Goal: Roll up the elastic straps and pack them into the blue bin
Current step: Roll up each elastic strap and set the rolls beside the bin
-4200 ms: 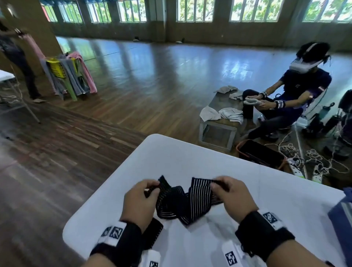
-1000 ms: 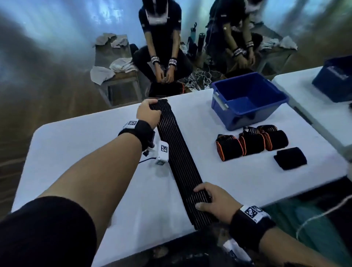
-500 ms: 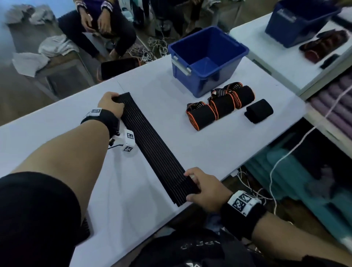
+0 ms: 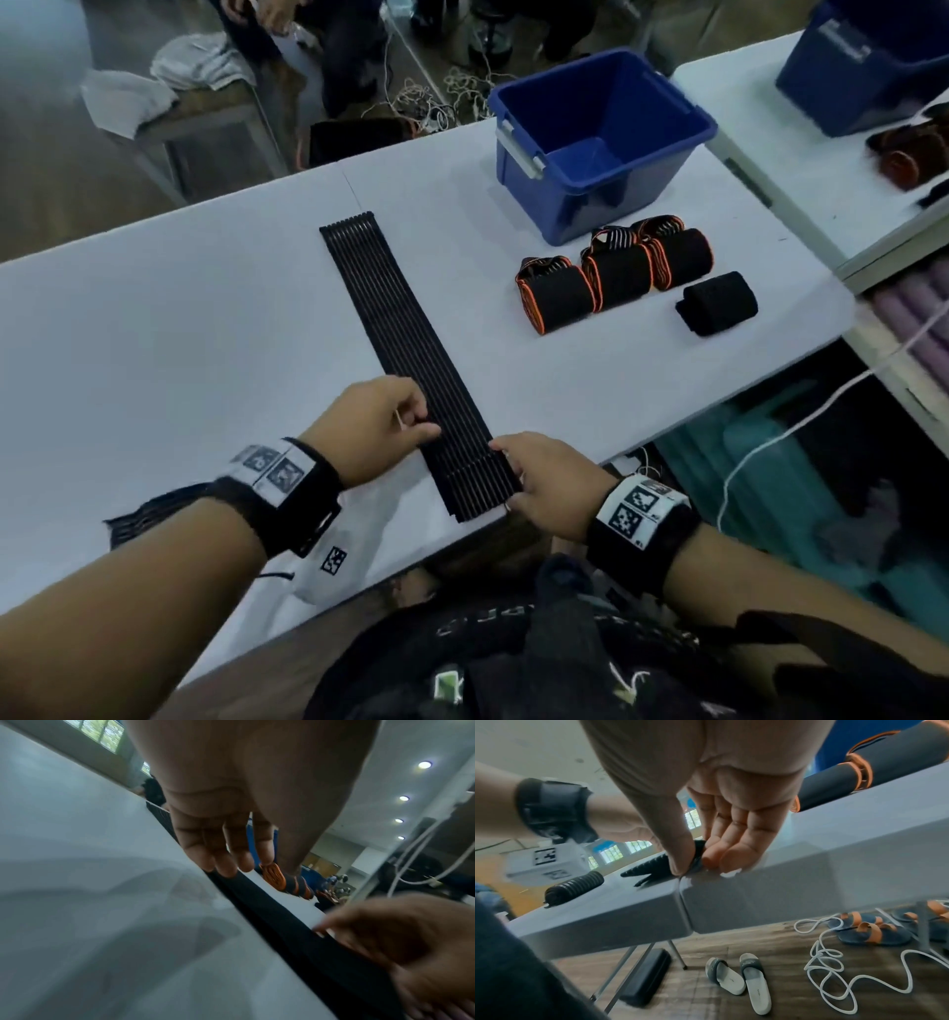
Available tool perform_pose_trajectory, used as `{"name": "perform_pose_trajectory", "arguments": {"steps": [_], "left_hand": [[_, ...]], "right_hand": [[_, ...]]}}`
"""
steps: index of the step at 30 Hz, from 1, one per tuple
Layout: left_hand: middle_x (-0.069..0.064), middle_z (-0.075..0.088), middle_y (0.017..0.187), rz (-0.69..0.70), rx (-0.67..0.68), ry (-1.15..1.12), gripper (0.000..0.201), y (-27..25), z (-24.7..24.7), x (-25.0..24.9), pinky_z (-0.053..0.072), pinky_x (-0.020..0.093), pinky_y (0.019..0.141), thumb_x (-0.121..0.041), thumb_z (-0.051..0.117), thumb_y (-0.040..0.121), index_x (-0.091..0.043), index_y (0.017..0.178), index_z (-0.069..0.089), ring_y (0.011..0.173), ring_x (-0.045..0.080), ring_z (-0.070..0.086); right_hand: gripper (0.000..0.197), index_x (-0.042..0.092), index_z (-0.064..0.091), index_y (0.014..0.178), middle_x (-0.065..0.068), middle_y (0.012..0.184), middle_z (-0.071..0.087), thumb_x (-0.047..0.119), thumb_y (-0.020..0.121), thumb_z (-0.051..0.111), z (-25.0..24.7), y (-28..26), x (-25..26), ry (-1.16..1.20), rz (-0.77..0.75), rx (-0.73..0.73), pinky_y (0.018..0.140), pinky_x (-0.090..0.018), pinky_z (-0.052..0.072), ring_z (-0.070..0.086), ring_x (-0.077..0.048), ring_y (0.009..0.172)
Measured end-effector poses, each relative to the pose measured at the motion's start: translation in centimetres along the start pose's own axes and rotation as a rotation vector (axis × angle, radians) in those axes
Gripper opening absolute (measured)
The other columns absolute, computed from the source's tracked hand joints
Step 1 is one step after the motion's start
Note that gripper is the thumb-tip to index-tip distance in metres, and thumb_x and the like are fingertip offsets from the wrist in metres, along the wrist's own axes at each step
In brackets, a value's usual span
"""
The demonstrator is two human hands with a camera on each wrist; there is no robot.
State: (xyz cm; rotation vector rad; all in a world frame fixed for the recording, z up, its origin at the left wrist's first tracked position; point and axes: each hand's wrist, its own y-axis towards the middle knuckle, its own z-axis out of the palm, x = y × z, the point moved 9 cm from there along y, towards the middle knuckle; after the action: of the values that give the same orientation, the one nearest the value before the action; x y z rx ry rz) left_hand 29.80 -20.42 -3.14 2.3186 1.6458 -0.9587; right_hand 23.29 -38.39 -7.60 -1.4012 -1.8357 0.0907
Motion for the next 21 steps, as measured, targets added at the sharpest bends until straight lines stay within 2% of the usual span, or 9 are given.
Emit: {"name": "perform_pose_trajectory", "arguments": {"steps": [3, 6, 8, 10, 14, 18, 21], "left_hand": [[-0.014, 0.056, 0.086, -0.049, 0.026, -0.058, 0.030, -2.9, 3.6, -0.7, 0.051, 0.025, 0.071, -0.044, 0.082, 0.077, -0.029, 0.088, 0.058, 0.076, 0.004, 0.056], [-0.016, 0.053, 0.090, -0.111, -0.068, -0.132, 0.037, -4.8, 5.2, -0.9, 0.047, 0.020, 0.071, -0.043, 0.087, 0.071, -0.030, 0.093, 0.060, 0.078, 0.001, 0.054], [-0.011, 0.054, 0.093, -0.136, -0.137, -0.196, 0.040, -5.5, 5.5, -1.0, 0.050, 0.022, 0.073, -0.038, 0.090, 0.068, -0.030, 0.094, 0.060, 0.080, 0.003, 0.056], [-0.008, 0.054, 0.098, -0.155, -0.177, -0.241, 0.043, -6.1, 5.8, -1.1, 0.053, 0.027, 0.078, -0.036, 0.091, 0.066, -0.030, 0.094, 0.060, 0.084, 0.007, 0.058], [-0.009, 0.050, 0.112, -0.162, -0.163, -0.265, 0.053, -7.1, 6.7, -1.4, 0.054, 0.031, 0.088, -0.035, 0.093, 0.063, -0.026, 0.105, 0.062, 0.096, 0.009, 0.057], [-0.004, 0.052, 0.122, -0.156, -0.152, -0.237, 0.065, -7.7, 7.8, -1.9, 0.050, 0.030, 0.098, -0.024, 0.091, 0.063, -0.021, 0.121, 0.060, 0.108, 0.015, 0.056], [0.002, 0.059, 0.122, -0.210, -0.223, -0.210, 0.060, -8.2, 7.9, -2.1, 0.049, 0.034, 0.099, -0.011, 0.084, 0.070, -0.016, 0.125, 0.059, 0.111, 0.021, 0.058]], "right_hand": [[0.070, 0.024, 0.039, 0.146, 0.002, 0.124, 0.050, 0.022, 0.084, 0.071, 0.0, 0.0, 0.4, -0.040, -0.057, 0.014, 0.098, -0.027, 0.044, 0.054, -0.015, 0.107], [0.070, 0.020, 0.041, 0.146, -0.001, 0.126, 0.047, 0.023, 0.084, 0.073, 0.0, 0.0, 0.7, -0.061, -0.116, 0.010, 0.095, -0.030, 0.047, 0.055, -0.019, 0.104], [0.069, 0.019, 0.041, 0.146, -0.002, 0.126, 0.047, 0.023, 0.084, 0.073, 0.0, 0.1, 0.6, -0.070, -0.137, 0.004, 0.093, -0.025, 0.043, 0.055, -0.019, 0.104], [0.070, 0.018, 0.042, 0.145, 0.000, 0.122, 0.049, 0.023, 0.084, 0.074, -0.1, 0.2, 0.6, -0.069, -0.166, -0.001, 0.090, -0.023, 0.041, 0.049, -0.013, 0.094], [0.070, 0.014, 0.043, 0.145, 0.000, 0.118, 0.050, 0.018, 0.083, 0.076, 0.2, 0.3, 0.5, -0.066, -0.233, 0.002, 0.091, -0.027, 0.045, 0.043, -0.007, 0.091], [0.057, 0.013, 0.049, 0.140, -0.003, 0.114, 0.053, 0.011, 0.086, 0.068, 0.2, 0.7, 0.5, -0.106, -0.314, -0.031, 0.088, -0.029, 0.046, 0.045, -0.008, 0.089], [0.041, 0.011, 0.059, 0.132, -0.003, 0.106, 0.058, 0.010, 0.091, 0.063, -0.5, 1.2, 0.6, -0.079, -0.348, -0.062, 0.087, -0.025, 0.044, 0.054, -0.015, 0.090]]}}
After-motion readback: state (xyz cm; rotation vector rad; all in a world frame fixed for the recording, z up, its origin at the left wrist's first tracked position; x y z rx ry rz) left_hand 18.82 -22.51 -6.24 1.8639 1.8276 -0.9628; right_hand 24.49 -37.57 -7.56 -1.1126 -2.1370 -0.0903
